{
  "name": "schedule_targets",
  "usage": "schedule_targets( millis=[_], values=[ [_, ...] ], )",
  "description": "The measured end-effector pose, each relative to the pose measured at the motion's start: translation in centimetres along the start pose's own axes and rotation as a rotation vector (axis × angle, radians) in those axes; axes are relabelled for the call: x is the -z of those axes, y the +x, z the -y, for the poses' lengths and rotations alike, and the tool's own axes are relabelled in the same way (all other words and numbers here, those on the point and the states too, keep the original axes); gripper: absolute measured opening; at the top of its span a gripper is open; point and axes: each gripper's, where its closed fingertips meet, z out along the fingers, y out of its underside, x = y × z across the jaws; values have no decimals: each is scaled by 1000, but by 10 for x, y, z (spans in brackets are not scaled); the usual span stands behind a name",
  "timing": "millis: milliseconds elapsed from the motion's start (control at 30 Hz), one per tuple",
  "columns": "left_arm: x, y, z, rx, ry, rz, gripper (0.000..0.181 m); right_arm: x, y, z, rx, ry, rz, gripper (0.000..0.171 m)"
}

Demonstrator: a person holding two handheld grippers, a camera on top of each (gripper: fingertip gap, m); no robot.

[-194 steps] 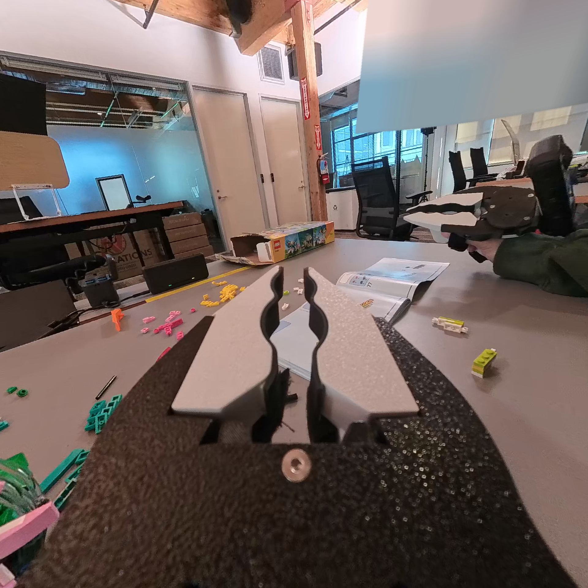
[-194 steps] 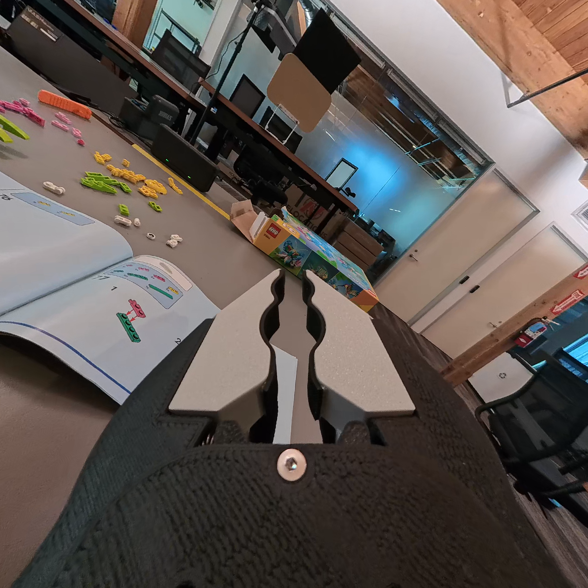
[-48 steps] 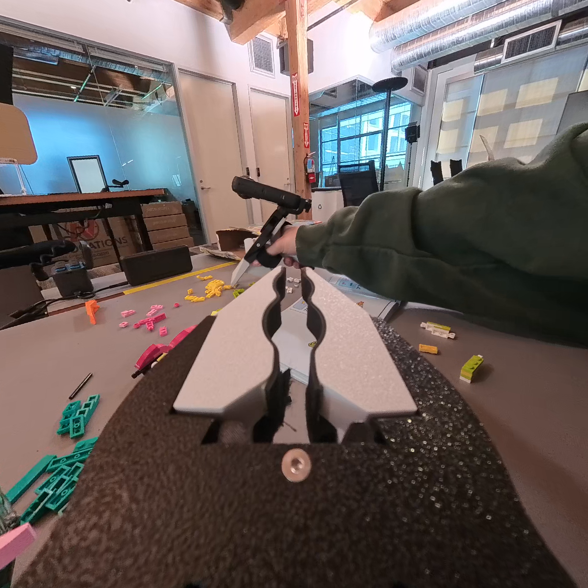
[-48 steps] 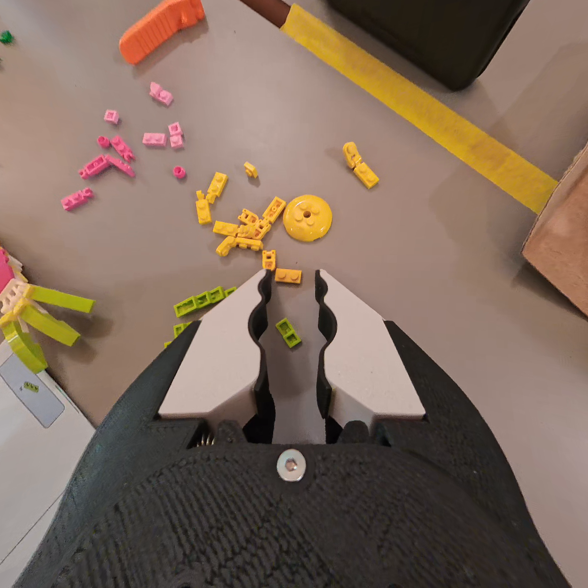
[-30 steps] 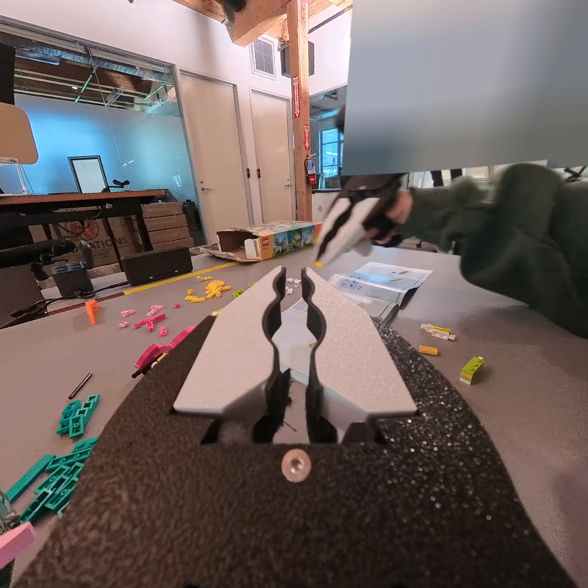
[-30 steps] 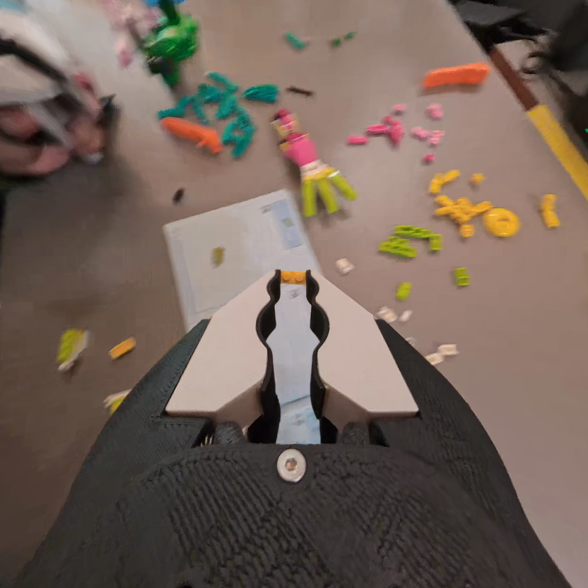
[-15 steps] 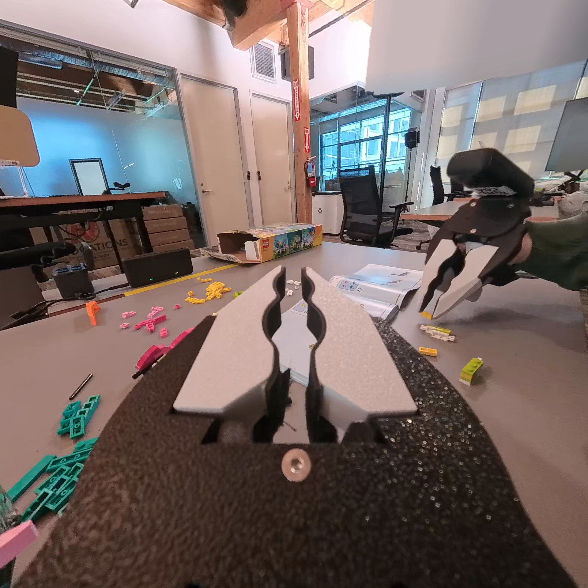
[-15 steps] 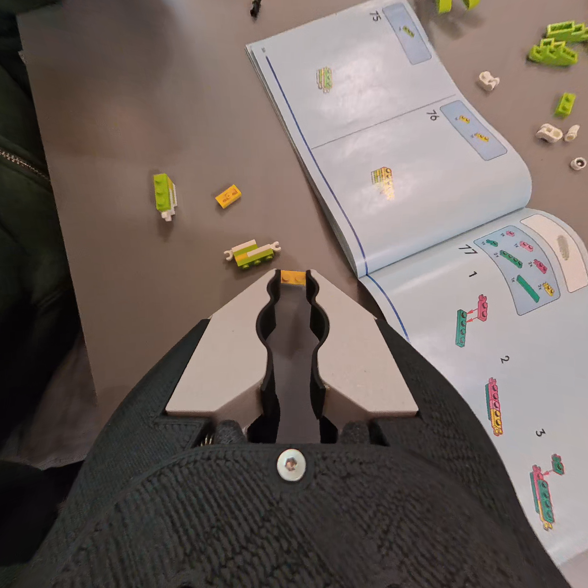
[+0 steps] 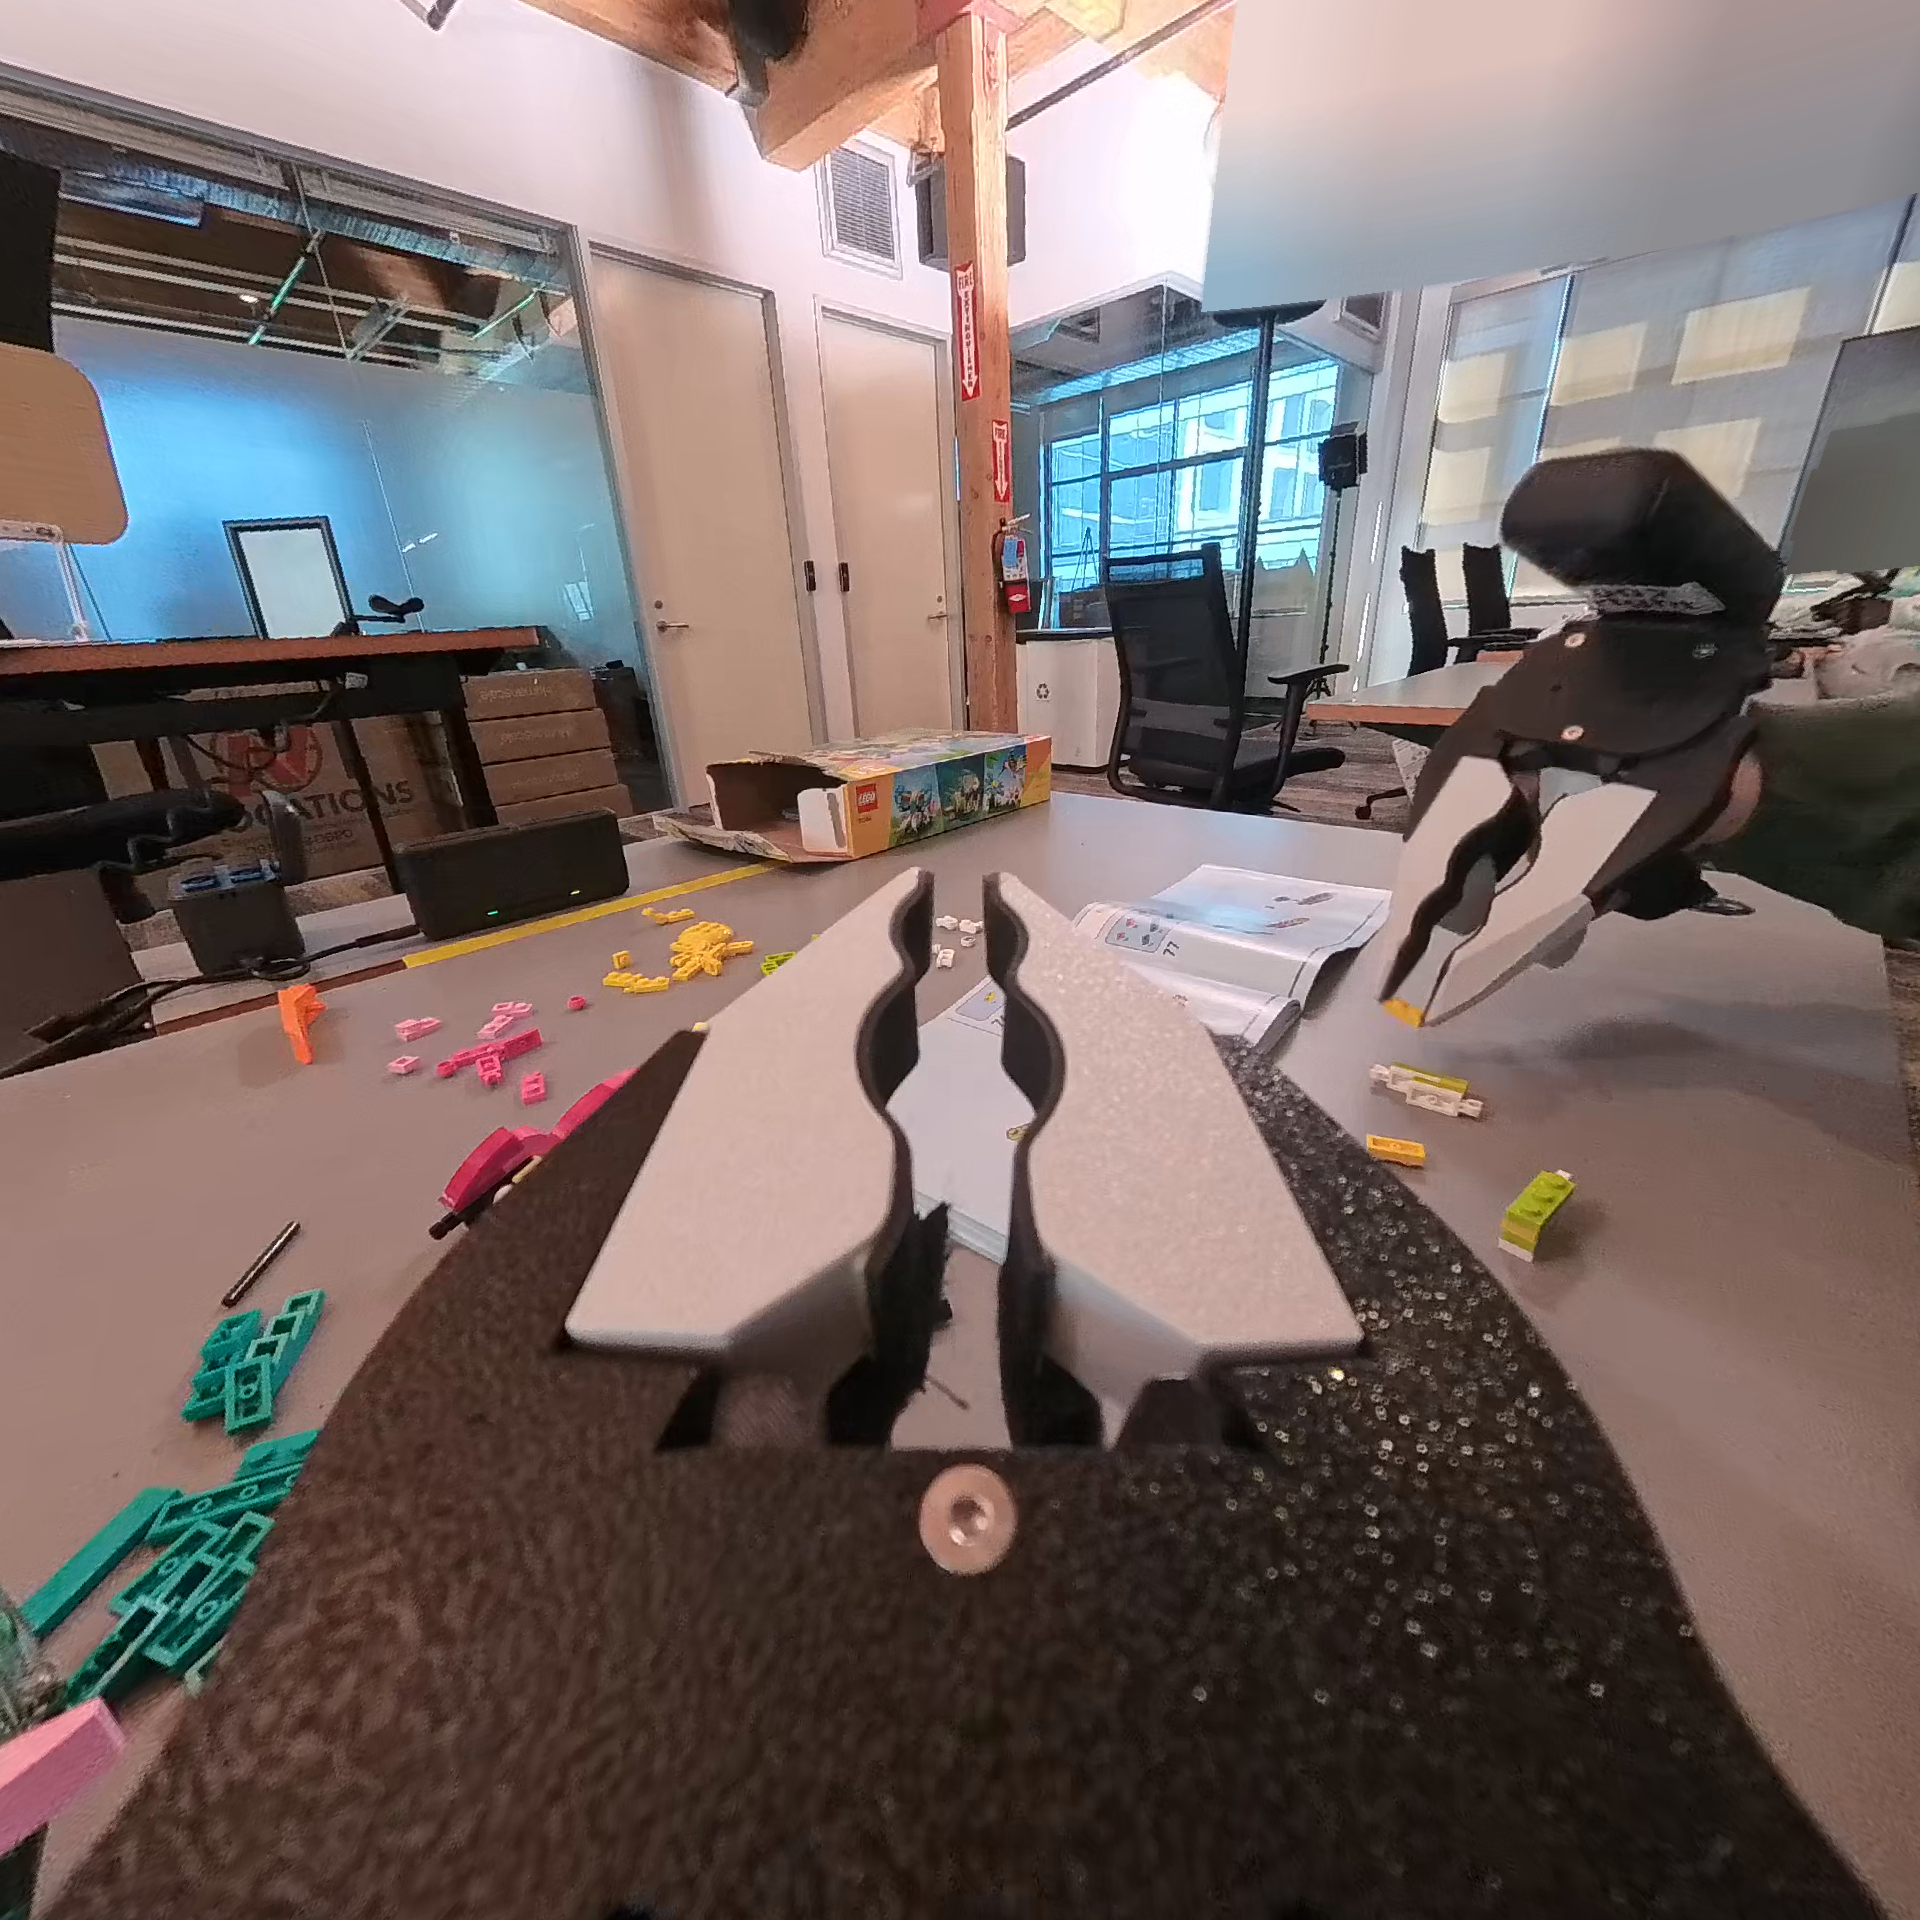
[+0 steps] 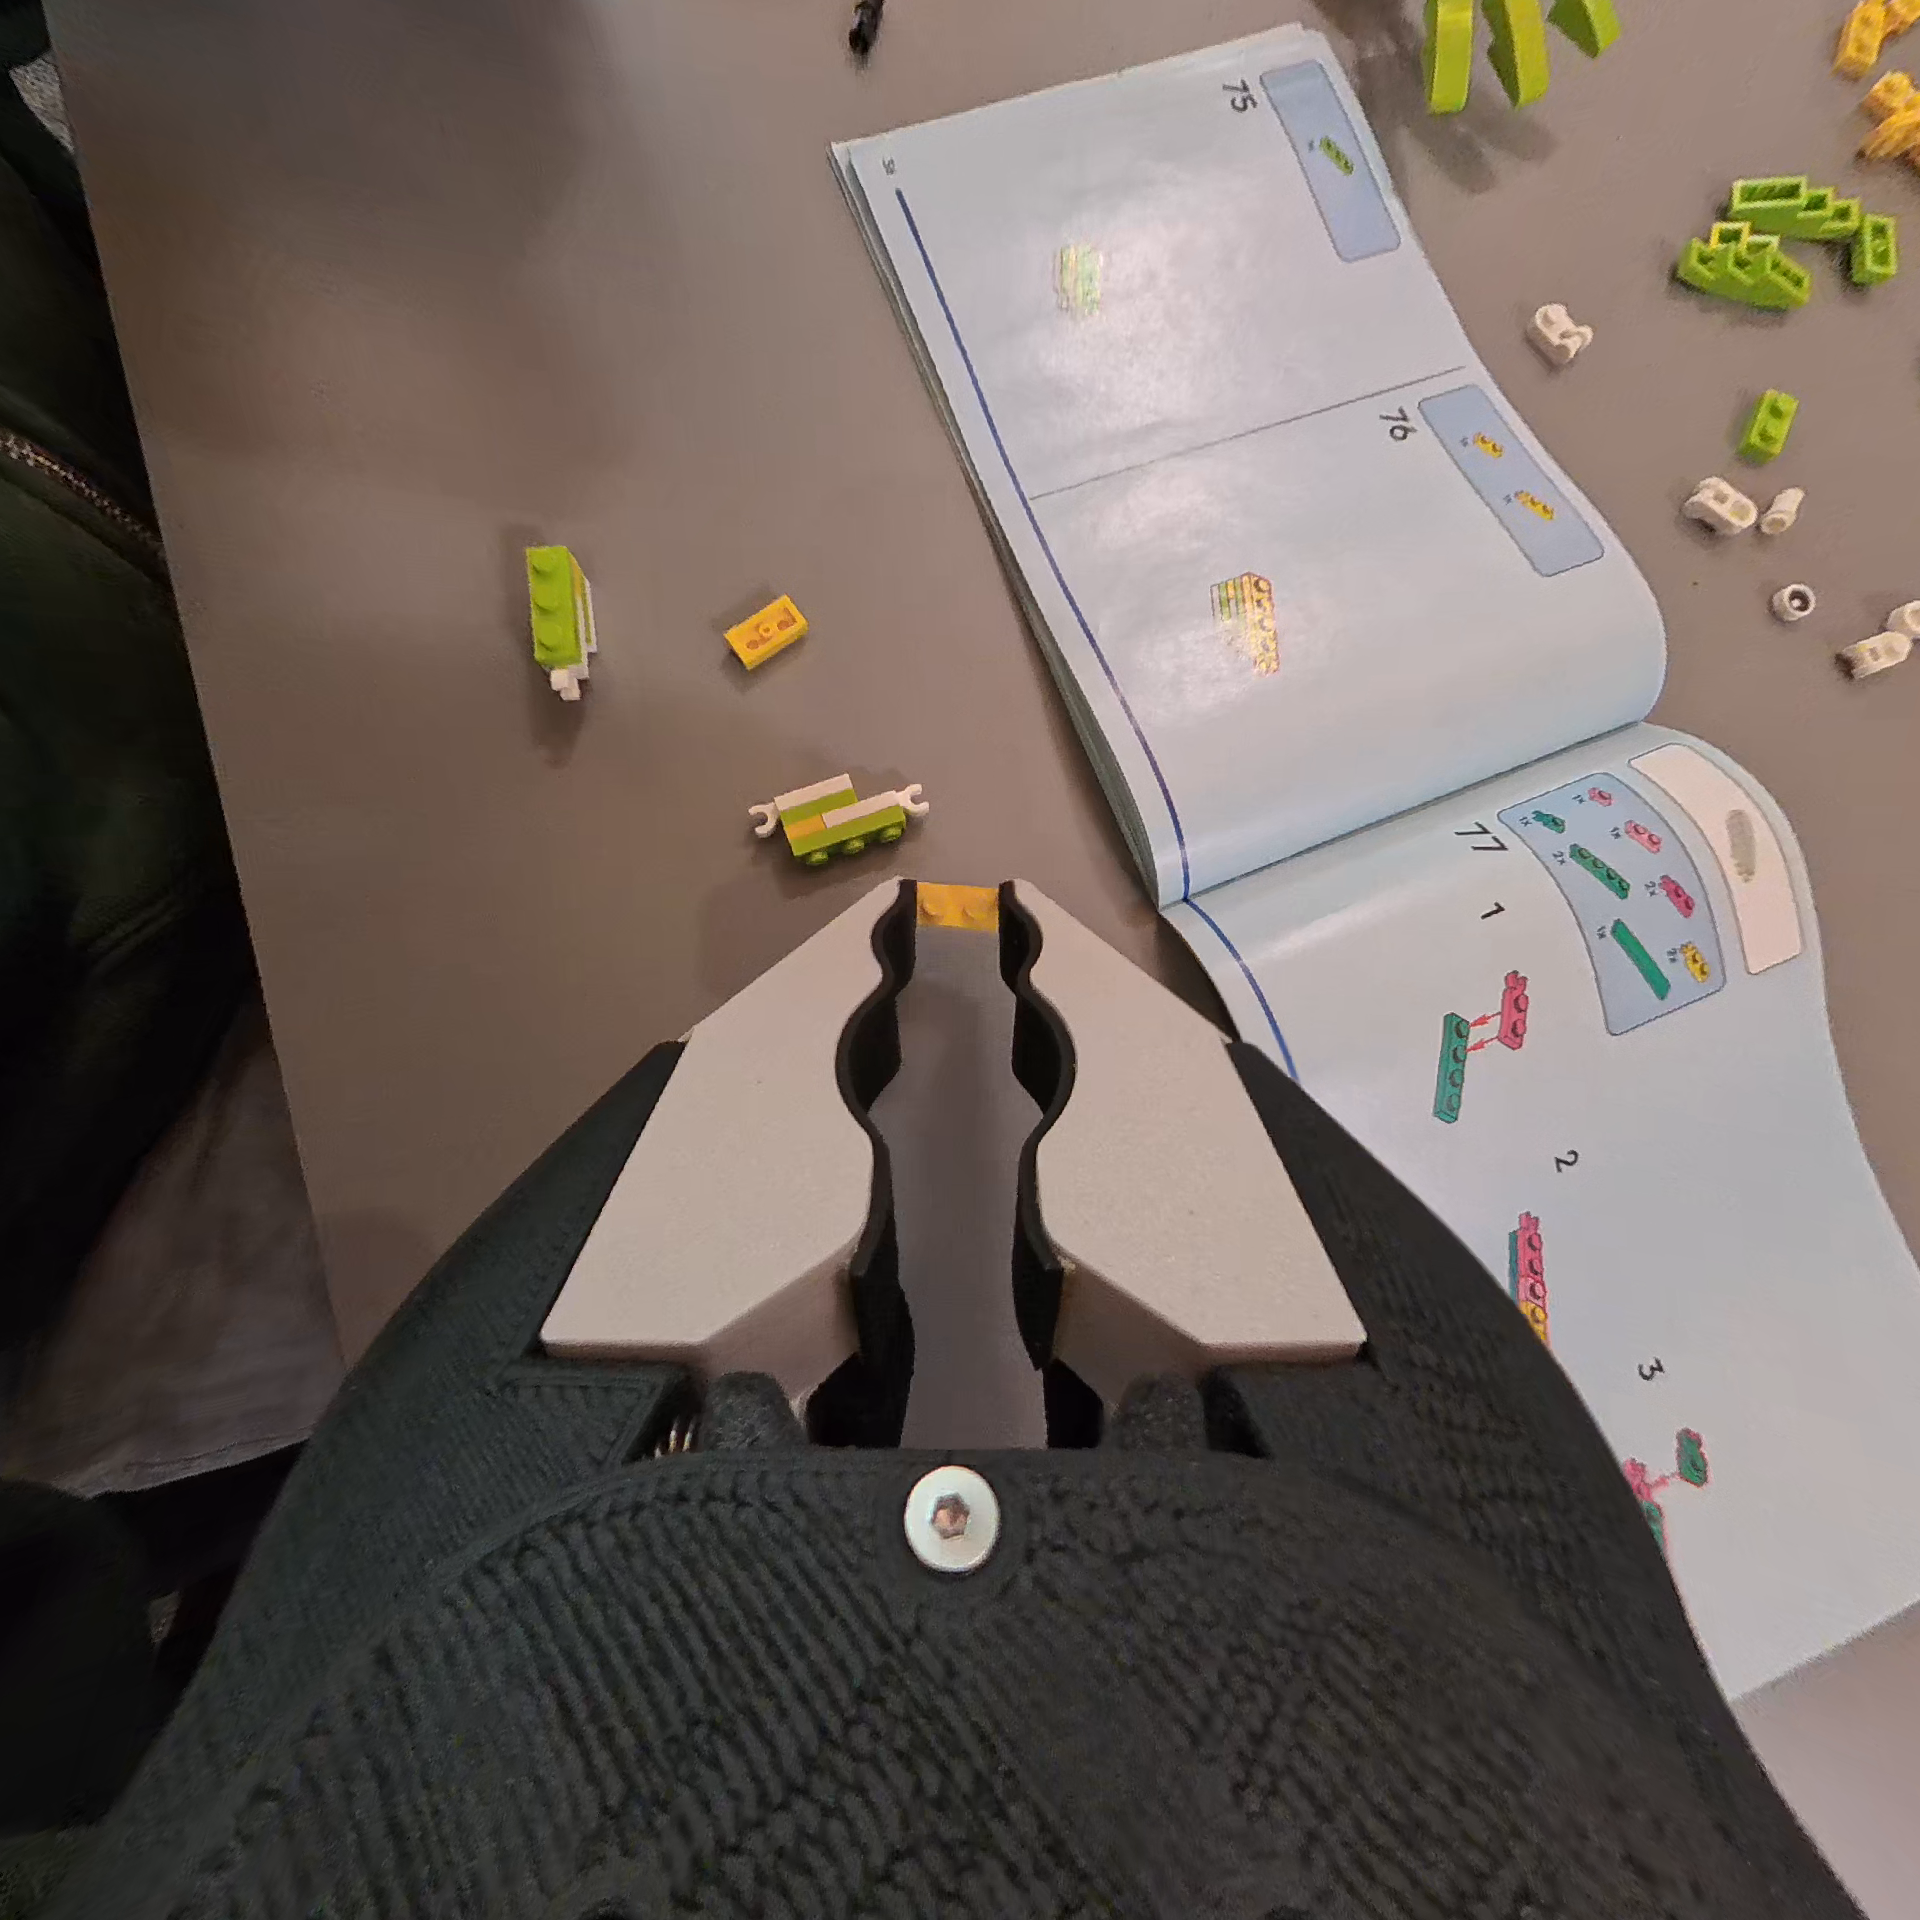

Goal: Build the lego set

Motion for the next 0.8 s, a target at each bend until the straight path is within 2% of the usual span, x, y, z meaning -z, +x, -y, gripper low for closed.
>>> schedule_targets(
  millis=[300,600,800],
  values=[
    [0,0,0,1,-1,0,7,-4,-2,9,38,13,25,14],
    [0,0,0,2,0,-1,7,-6,-6,-13,-19,-69,71,14],
    [0,0,0,1,0,-1,7,-6,-9,-15,-67,-78,103,32]
  ],
)
